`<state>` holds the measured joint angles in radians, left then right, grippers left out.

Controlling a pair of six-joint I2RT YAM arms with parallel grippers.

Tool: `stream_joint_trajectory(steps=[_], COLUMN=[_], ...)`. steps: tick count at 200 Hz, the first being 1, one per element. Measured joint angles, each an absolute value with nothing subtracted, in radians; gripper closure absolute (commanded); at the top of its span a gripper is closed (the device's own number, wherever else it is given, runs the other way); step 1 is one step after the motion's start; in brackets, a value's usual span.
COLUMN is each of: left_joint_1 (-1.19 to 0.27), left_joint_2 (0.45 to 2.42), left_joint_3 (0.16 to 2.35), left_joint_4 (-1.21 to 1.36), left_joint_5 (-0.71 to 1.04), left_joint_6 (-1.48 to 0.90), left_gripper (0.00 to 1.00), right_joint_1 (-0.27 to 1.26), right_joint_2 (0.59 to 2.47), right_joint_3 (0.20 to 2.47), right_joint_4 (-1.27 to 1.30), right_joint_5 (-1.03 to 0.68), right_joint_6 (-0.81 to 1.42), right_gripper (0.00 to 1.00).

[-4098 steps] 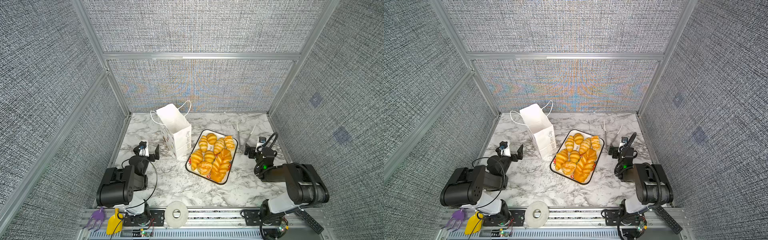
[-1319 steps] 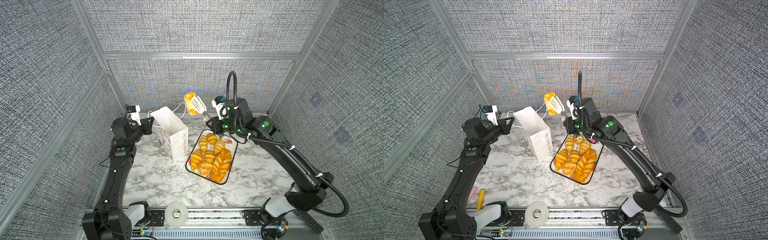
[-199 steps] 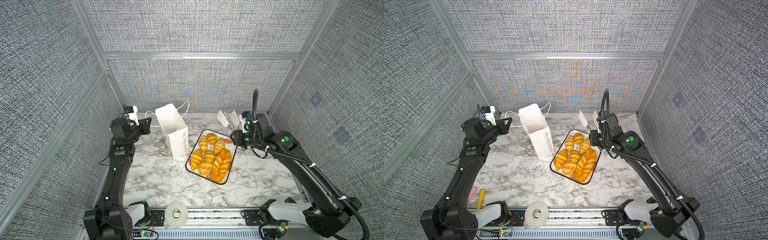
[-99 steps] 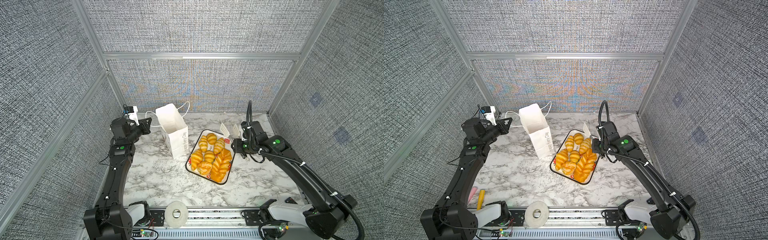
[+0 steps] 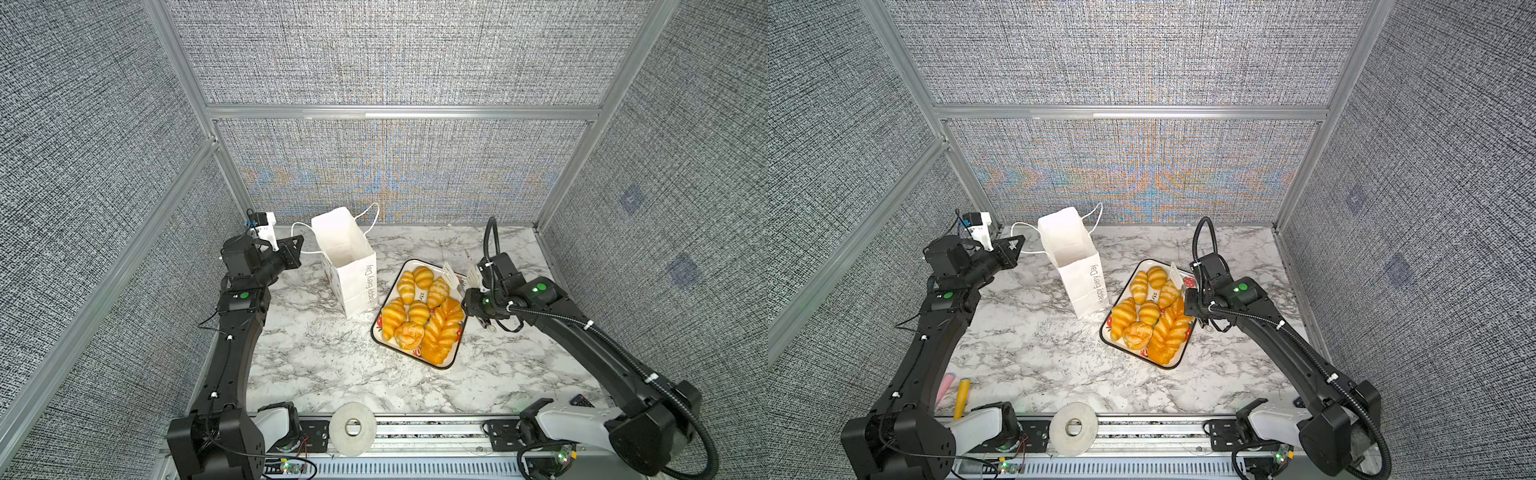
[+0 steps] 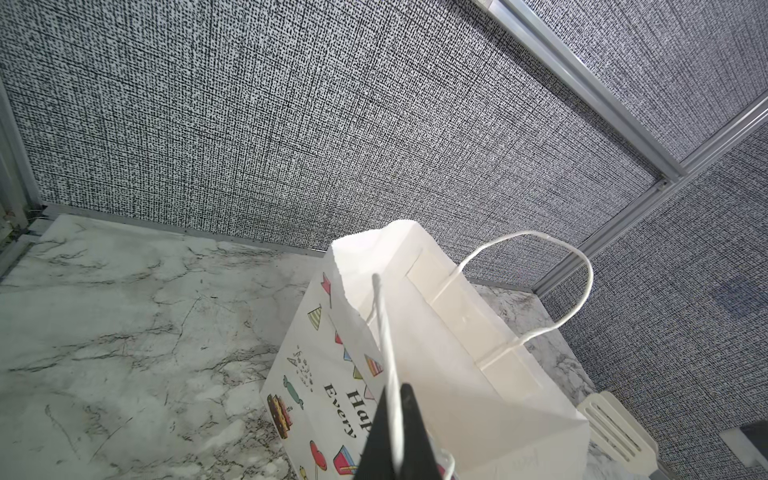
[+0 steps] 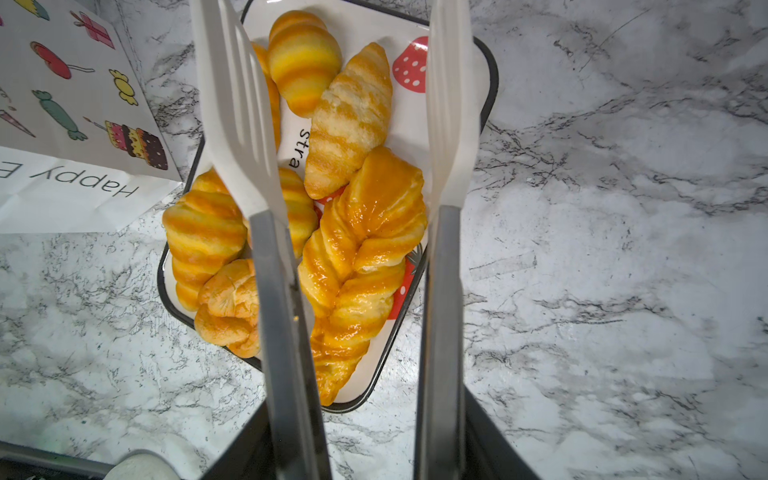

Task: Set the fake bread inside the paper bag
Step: 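Lower the tongs with the right gripper onto a croissant on the tray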

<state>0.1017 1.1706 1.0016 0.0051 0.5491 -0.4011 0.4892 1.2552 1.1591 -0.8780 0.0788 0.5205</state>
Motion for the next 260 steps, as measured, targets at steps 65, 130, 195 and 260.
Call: stream_joint_trajectory(steps=[65, 130, 195, 260], left_joint_1=[0.102, 0.102, 0.102, 0.102], left_joint_2=[1.170, 1.170, 1.170, 1.170], left_joint_3=[1.002, 1.002, 1.002, 1.002], left_joint_4=[0.005, 0.005, 0.005, 0.005], left_joint_5=[0.550, 0.551, 0.551, 0.552], left_joint_6=[-0.402, -0.404, -0.404, -0.404], left_gripper=[1.00, 1.00, 1.00, 1.00], right_joint_1=[0.464, 0.438, 0.426, 0.427], right_joint_2=[1.319, 1.358, 1.398, 1.433], right_joint_3=[1.117, 1.085, 1.073, 1.066], right_joint_4=[-0.823, -0.776, -0.744, -0.702], right_joint_5=[0.056, 0.022, -0.007, -0.062], right_joint_6=[0.523, 0.523, 0.524, 0.524], right_gripper=[0.47, 0.45, 0.44, 0.44])
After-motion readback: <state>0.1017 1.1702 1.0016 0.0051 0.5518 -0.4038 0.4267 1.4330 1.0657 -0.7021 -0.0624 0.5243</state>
